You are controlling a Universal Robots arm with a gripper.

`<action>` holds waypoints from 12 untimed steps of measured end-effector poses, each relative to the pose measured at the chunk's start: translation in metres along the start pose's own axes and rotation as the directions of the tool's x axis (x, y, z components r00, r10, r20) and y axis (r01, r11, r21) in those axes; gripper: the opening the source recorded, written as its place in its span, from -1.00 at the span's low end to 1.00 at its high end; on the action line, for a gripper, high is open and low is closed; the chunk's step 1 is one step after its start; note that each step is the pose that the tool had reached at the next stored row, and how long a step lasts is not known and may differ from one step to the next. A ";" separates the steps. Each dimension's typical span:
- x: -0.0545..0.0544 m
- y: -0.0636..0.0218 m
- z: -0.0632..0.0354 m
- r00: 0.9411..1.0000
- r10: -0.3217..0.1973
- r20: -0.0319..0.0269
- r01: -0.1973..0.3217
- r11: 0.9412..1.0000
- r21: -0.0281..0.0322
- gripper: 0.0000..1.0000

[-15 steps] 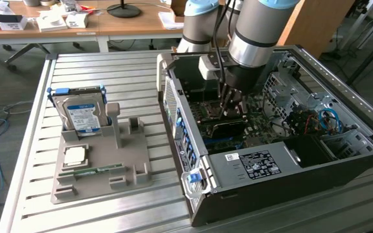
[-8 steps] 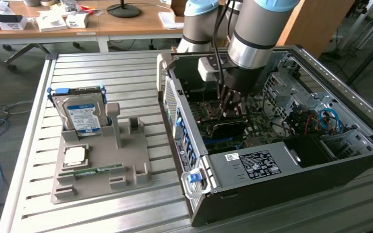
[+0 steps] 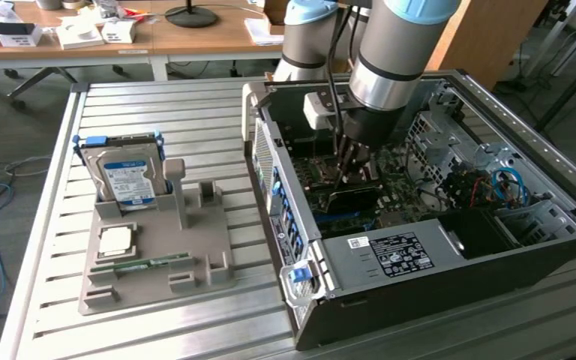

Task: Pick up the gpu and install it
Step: 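Press down on the gpu until it lock into place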

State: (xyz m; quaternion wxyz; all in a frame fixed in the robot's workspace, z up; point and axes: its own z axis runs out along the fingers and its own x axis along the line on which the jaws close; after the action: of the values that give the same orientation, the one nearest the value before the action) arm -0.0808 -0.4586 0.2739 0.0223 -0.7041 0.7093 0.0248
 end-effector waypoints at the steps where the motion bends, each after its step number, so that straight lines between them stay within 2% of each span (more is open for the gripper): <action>1: 0.000 0.0000 0.0000 1.000 0.000 0.000 0.000 1.000 0.000 -0.79; 12: 0.000 0.0000 0.0048 1.000 0.000 0.000 0.000 1.000 0.000 -0.79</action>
State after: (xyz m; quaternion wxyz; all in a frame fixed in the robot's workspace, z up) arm -0.0808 -0.4585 0.2691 0.0224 -0.7041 0.7093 0.0248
